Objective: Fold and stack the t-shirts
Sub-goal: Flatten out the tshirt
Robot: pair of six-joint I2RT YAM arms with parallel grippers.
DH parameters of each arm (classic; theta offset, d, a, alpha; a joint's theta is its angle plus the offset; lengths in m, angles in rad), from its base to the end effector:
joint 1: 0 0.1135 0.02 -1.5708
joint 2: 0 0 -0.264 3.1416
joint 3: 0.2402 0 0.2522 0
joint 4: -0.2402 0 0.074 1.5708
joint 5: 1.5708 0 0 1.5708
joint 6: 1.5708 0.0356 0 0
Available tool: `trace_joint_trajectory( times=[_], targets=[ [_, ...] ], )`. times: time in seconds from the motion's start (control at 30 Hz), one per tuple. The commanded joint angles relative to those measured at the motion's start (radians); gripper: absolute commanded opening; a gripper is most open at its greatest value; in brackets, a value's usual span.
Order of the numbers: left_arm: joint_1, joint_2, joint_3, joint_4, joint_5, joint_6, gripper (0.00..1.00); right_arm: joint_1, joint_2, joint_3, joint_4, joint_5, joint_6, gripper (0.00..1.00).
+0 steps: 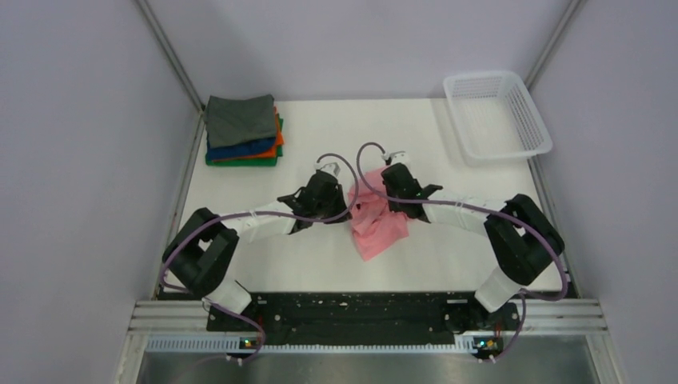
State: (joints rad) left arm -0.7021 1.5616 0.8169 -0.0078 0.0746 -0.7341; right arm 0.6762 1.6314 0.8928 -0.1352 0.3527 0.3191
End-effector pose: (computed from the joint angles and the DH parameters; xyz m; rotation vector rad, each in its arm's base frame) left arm 0.2413 -0.2076 0.1807 0.0005 2.4625 -0.7717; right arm 0.2623 0.1947 0.1741 -0.2698 2.3590 0.0399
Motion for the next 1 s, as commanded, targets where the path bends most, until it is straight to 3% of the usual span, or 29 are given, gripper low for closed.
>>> trace_joint_trajectory(
  times=[0.0,0.2,0.37,0.7,0.97],
  targets=[
    [-0.001,-0.092,0.002,-0.071,-0.149,-0.002,0.0,0.01,-0.182,0.018,0.015,0.115,0.027,0.0],
    [0.0,-0.351,0.014,-0.162,-0.397,0.025,0.0,-0.02,-0.57,-0.019,-0.029,0.188,-0.006,0.0],
    [-0.001,-0.607,0.077,-0.216,-0.55,0.088,0.0,-0.086,-0.79,0.023,-0.068,0.187,-0.034,0.0],
    [0.0,-1.076,0.126,-0.198,-0.564,0.219,0.0,-0.095,-0.99,0.229,-0.161,0.236,-0.076,0.0],
    [-0.001,-1.095,0.18,-0.261,-0.594,0.238,0.0,-0.095,-1.026,0.211,-0.16,0.179,-0.061,0.0]
  ],
)
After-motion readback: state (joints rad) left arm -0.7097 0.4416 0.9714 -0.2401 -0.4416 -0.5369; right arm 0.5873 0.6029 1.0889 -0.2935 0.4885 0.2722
